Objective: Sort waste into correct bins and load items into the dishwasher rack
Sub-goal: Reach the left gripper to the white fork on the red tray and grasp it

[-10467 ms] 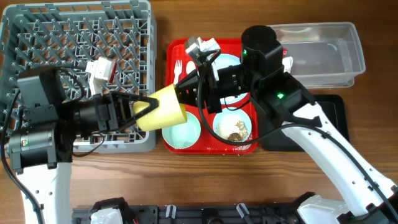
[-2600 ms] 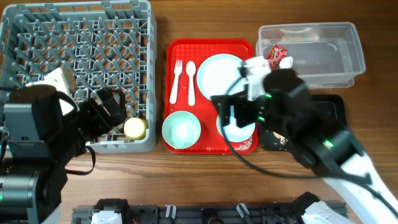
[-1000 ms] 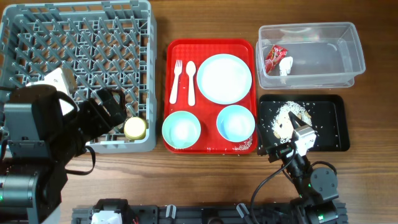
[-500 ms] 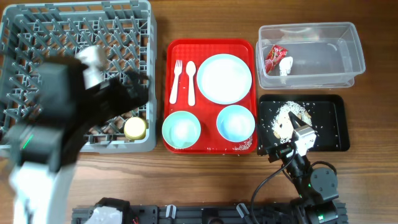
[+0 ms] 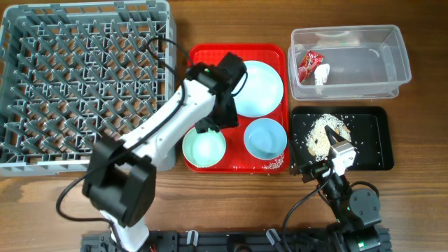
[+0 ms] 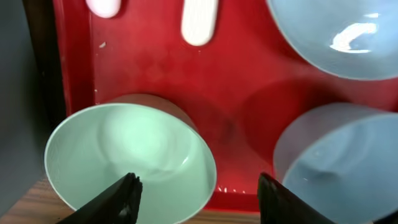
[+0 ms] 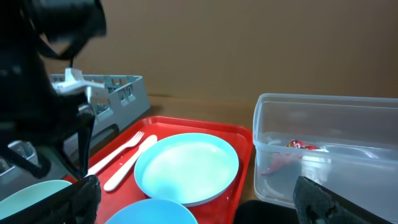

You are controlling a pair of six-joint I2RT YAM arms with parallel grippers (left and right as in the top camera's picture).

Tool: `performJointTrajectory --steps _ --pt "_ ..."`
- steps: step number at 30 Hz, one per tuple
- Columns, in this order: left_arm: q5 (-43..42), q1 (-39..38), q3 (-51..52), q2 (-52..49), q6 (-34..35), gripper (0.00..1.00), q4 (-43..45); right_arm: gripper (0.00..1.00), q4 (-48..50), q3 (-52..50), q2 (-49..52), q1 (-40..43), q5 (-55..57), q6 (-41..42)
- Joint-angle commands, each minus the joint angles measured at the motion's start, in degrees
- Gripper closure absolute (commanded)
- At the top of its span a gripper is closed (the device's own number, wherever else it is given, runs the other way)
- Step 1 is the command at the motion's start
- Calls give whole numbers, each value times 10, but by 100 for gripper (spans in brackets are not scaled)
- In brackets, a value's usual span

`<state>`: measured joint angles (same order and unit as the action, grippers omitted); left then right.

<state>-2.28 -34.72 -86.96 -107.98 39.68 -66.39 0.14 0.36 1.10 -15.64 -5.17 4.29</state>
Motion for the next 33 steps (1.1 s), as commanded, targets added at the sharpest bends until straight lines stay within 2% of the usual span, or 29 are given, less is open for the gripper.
performJointTrajectory --steps 1,5,9,14,17,21,24,27,33 --pt "29 0 7 -10 45 44 6 0 3 -1 -5 3 -10 6" --pt "36 -1 9 -10 48 46 6 0 3 -1 -5 3 -10 6" --pt "99 3 9 -10 45 44 29 0 3 -1 -5 3 -10 6" --pt "177 18 9 -10 -35 41 134 0 3 -1 -5 3 -10 6" --pt "157 66 9 -12 -73 37 190 0 3 -1 -5 3 -10 6" --pt "45 135 9 -28 -139 38 245 0 3 -1 -5 3 -10 6" --pt "-39 171 9 -56 -210 43 272 0 3 -1 -5 3 -10 6" --pt "-44 177 9 -86 -230 47 274 0 3 -1 -5 3 -10 6" --pt "5 159 9 -130 -230 47 271 0 3 -1 -5 3 -10 6"
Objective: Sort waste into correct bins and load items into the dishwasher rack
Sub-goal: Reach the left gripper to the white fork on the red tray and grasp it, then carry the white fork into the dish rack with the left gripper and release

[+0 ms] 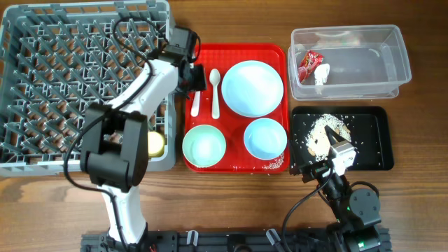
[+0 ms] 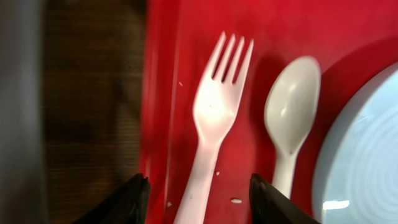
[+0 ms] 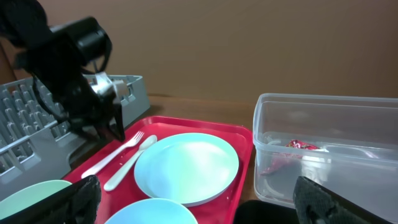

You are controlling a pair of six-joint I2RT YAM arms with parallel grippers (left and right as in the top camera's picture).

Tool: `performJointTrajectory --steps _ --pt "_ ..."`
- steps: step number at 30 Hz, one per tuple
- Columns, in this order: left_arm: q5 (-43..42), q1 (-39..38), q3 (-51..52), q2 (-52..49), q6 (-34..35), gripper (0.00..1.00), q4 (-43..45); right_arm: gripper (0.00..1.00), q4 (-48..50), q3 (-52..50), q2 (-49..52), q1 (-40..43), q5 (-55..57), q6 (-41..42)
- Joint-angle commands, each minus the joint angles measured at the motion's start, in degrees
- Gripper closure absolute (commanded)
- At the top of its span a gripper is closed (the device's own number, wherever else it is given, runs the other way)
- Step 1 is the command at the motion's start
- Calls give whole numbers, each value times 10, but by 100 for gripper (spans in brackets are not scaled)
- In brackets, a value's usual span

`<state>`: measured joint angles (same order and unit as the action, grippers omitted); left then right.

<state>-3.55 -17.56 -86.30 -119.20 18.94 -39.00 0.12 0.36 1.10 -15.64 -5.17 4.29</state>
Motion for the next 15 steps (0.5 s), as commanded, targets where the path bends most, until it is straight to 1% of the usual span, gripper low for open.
performJointTrajectory --steps 1,4,5,7,10,11,14,15 --pt "34 -16 2 -24 -22 47 -5 0 3 -1 -5 3 -10 6" --pt "47 -22 2 -35 -22 50 -8 0 3 -1 -5 3 -10 6" --pt "47 -23 2 -40 -22 53 -8 0 3 -1 -5 3 -10 6" --pt "47 -28 2 -42 -23 62 -3 0 3 -1 -5 3 -10 6" --pt "47 -34 2 -42 -22 63 5 0 3 -1 -5 3 -10 6" --pt "47 -38 2 -44 -22 65 10 0 3 -1 -5 3 -10 6" --pt "81 -49 2 -55 -4 87 13 0 3 -1 -5 3 -10 6" --pt "95 -54 2 -61 6 87 13 0 3 -1 -5 3 -10 6"
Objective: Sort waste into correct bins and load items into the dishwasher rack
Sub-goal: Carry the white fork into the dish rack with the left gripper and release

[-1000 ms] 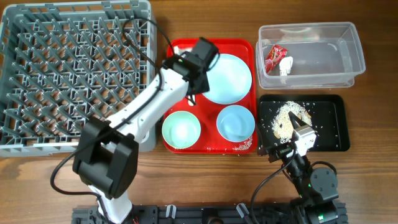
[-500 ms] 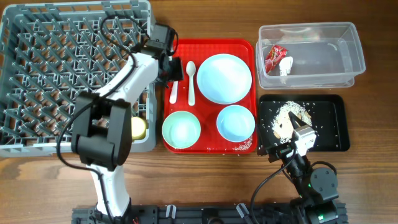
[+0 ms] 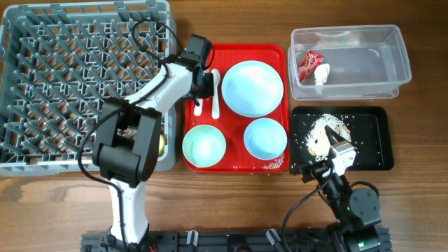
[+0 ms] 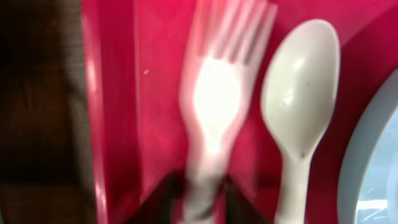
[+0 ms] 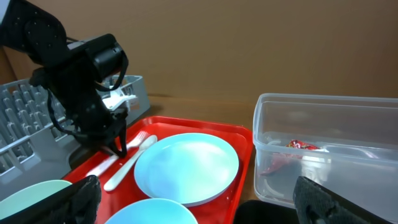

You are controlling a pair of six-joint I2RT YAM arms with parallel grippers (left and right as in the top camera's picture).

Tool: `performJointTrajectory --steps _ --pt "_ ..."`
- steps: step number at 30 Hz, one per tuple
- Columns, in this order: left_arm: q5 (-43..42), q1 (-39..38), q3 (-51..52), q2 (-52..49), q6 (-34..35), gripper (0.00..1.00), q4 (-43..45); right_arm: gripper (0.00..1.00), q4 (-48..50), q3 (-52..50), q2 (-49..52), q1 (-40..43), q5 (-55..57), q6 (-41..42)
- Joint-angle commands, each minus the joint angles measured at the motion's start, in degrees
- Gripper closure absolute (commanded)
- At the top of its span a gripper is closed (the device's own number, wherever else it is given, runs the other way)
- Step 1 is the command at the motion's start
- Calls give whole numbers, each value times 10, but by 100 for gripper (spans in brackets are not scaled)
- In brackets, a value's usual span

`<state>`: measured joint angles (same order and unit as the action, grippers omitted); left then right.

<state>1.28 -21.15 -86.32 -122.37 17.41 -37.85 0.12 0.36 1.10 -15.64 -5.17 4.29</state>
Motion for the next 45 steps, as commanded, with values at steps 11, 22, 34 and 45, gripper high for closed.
performJointTrajectory --steps 11,22,34,45 --pt "59 -31 -35 -10 54 96 -52 0 3 -1 -5 3 -10 6" --pt "92 -1 -73 141 54 96 -169 0 3 -1 -5 3 -10 6" --pt "39 119 -35 205 -79 95 -219 0 3 -1 -5 3 -10 6" --pt "-45 106 -23 193 -14 44 -174 0 3 -1 -5 3 -10 6"
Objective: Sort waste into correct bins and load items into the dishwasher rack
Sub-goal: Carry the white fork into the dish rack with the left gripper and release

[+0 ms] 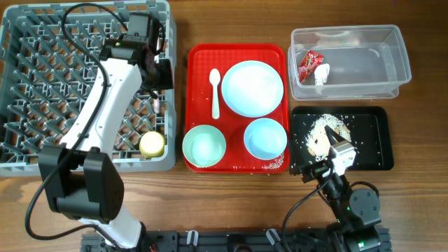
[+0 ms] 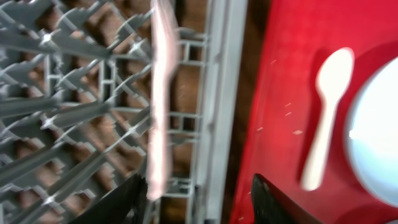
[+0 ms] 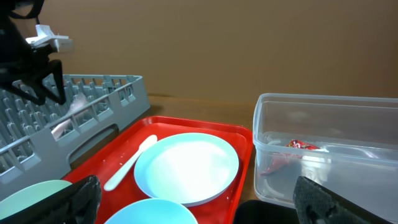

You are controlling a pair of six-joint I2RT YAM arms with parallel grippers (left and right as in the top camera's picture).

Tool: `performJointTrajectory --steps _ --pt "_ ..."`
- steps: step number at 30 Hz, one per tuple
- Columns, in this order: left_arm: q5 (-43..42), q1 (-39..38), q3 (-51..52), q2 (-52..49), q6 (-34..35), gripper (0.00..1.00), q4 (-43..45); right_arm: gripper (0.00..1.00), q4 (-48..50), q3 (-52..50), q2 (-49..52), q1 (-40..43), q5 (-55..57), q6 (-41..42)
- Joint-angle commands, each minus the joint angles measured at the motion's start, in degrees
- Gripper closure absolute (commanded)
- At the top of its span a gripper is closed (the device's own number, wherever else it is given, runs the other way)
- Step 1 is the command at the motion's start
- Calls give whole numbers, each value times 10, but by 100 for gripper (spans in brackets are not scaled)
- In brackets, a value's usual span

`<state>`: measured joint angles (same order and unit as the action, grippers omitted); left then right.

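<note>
My left gripper (image 1: 159,75) hovers over the right side of the grey dishwasher rack (image 1: 70,84), jaws wide apart. A white fork (image 2: 160,93), blurred, lies lengthwise over the rack cells, its near end beside the left finger (image 2: 127,202). The white spoon (image 1: 214,91), pale blue plate (image 1: 251,87), green bowl (image 1: 204,147) and blue bowl (image 1: 265,137) sit on the red tray (image 1: 196,56). My right gripper (image 3: 199,202) stays open and empty at the table's front right, facing the tray.
A yellow round item (image 1: 152,143) sits in the rack's front right corner. A clear bin (image 1: 350,61) with a red wrapper stands at the back right. In front of it lies a black tray (image 1: 367,133) scattered with rice.
My left gripper was closed round the fork on the tray's left side. Now it is open over the rack's right side, and the fork is at the rack. The right arm is unchanged.
My left gripper first stood open over the green bowl. It then hung open above the fork at the tray's left, then closed on the fork. The fork is now off the tray and over the rack, with the gripper open.
</note>
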<state>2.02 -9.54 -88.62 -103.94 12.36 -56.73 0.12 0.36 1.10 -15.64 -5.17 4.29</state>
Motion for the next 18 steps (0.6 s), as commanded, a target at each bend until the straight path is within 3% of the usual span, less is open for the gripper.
performJointTrajectory --steps 1,6,11,14,18 --pt "-77 -17 0 9 38 45 26 0 3 -1 -5 3 -10 6" --pt "-80 -82 0 -7 79 49 91 0 3 -1 -5 3 -10 6" --pt "50 -150 0 -78 158 57 117 0 3 -1 -5 3 -10 6" --pt "53 -158 0 -132 200 62 131 0 3 -1 -5 3 -10 6" --pt "8 -158 0 -187 193 63 164 0 3 -1 -5 3 -10 6"
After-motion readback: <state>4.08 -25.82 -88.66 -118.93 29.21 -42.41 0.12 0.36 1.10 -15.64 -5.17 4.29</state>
